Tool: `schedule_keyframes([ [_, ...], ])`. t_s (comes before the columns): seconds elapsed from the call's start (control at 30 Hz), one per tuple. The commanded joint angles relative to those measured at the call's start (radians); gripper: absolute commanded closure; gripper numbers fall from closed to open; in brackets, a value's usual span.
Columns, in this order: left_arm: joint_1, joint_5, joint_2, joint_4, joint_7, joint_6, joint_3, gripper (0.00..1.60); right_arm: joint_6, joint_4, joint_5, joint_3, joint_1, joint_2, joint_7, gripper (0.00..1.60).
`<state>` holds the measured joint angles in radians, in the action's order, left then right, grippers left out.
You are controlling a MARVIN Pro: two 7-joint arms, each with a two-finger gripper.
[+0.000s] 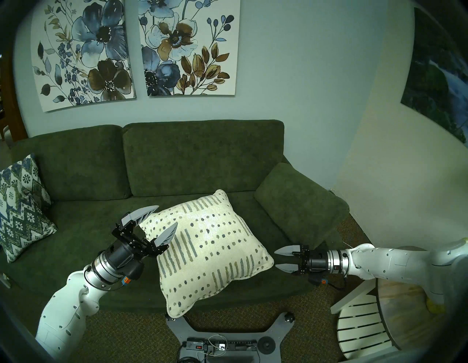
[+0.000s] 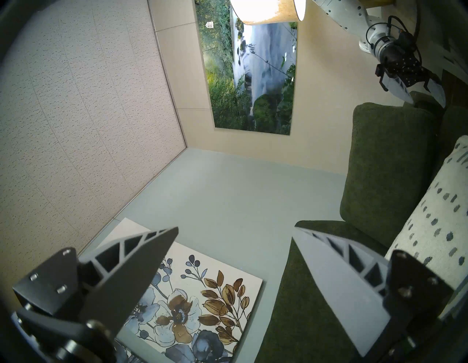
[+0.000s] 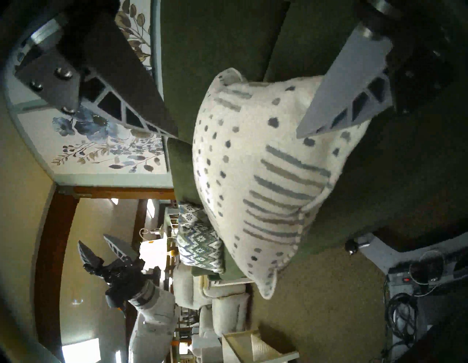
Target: Fluff a cushion
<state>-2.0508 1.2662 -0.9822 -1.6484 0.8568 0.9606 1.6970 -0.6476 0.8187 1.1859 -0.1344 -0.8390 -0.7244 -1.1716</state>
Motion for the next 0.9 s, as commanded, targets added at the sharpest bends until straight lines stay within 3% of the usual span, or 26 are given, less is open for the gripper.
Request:
schedule_keyframes([
  [0.0,0.001,0.000,0.000,-0.004,0.001,-0.001,0.000,0.00,0.050,-0.075,-0.012,0.015,-0.035,-0.111,0.021,0.00],
  [0.2,0.001,0.000,0.000,-0.003,0.001,-0.001,0.000,0.00,0.083,-0.049,-0.012,0.007,-0.068,-0.165,0.100,0.00],
  [0.47,0.002,0.000,0.000,-0.003,0.001,-0.001,0.000,0.00,0.117,-0.198,-0.033,0.002,-0.125,-0.271,0.180,0.00],
  [0.63,0.002,0.000,0.000,-0.003,0.001,-0.001,0.000,0.00,0.125,-0.276,-0.045,0.008,-0.144,-0.272,0.182,0.00],
  [0.87,0.002,0.000,0.000,-0.002,0.001,-0.001,0.000,0.00,0.140,-0.373,-0.050,0.024,-0.135,-0.273,0.120,0.00],
])
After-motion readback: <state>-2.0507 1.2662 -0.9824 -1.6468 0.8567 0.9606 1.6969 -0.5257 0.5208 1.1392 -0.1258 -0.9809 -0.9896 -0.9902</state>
